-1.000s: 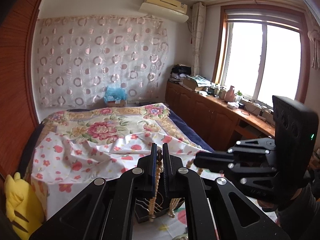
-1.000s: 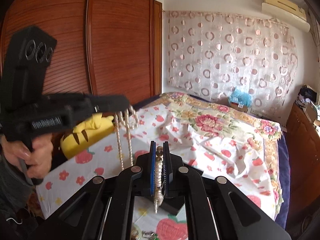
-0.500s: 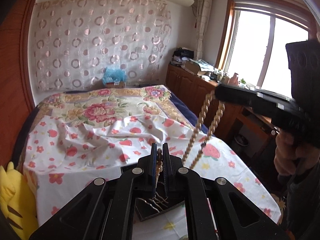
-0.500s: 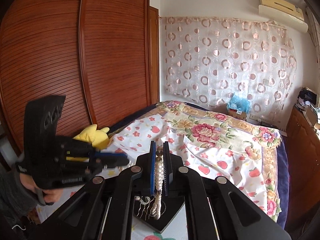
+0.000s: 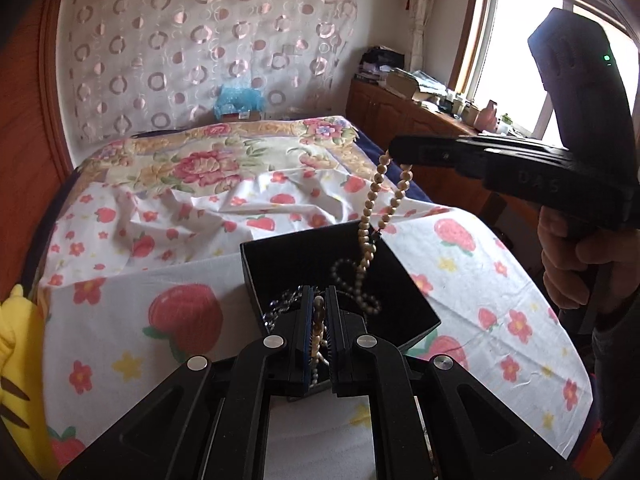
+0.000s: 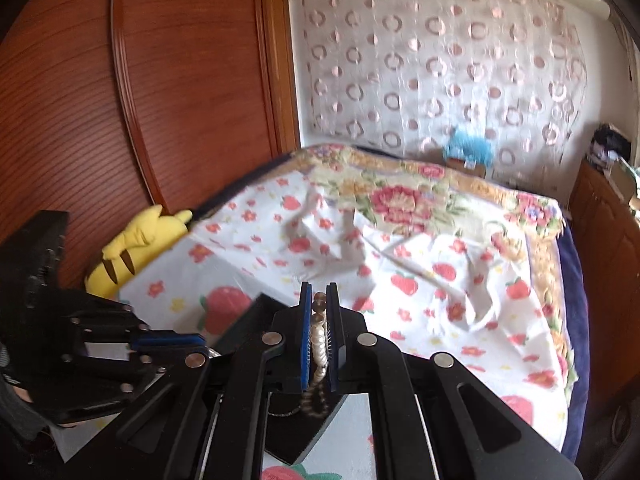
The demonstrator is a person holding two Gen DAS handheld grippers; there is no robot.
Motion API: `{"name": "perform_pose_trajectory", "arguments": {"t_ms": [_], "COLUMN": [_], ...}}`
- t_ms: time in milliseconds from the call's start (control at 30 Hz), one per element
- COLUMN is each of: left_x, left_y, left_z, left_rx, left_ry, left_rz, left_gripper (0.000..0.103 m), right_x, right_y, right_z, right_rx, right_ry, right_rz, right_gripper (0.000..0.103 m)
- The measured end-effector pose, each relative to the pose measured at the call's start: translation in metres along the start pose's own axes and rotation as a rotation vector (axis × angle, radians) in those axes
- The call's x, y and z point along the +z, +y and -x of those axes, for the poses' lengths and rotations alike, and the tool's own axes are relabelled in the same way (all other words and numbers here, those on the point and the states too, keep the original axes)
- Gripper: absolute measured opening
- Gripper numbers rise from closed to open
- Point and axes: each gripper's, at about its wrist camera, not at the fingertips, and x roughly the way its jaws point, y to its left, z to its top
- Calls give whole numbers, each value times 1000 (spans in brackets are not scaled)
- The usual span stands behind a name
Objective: Organize jewelry
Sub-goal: 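Carry both pearl strands over the black box and open both tools inside it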
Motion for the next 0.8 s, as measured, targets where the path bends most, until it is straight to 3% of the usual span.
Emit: {"name": "perform_pose_trajectory", "arguments": {"t_ms": [267, 800], "left_x": [-12, -49], "left_y": [-1, -15], "left_z": [12, 33], "left_rx": [23, 29], "left_ry": [-6, -2], "left_rz": [-8, -22], "left_gripper": [6, 6], "right_x": [-8, -28], "right_y": [7, 18], "right_z": [-11, 32], "right_rx": [1, -28], "right_ry": [19, -50], "right_rz": [-5, 1], "right_gripper": [9, 9]}}
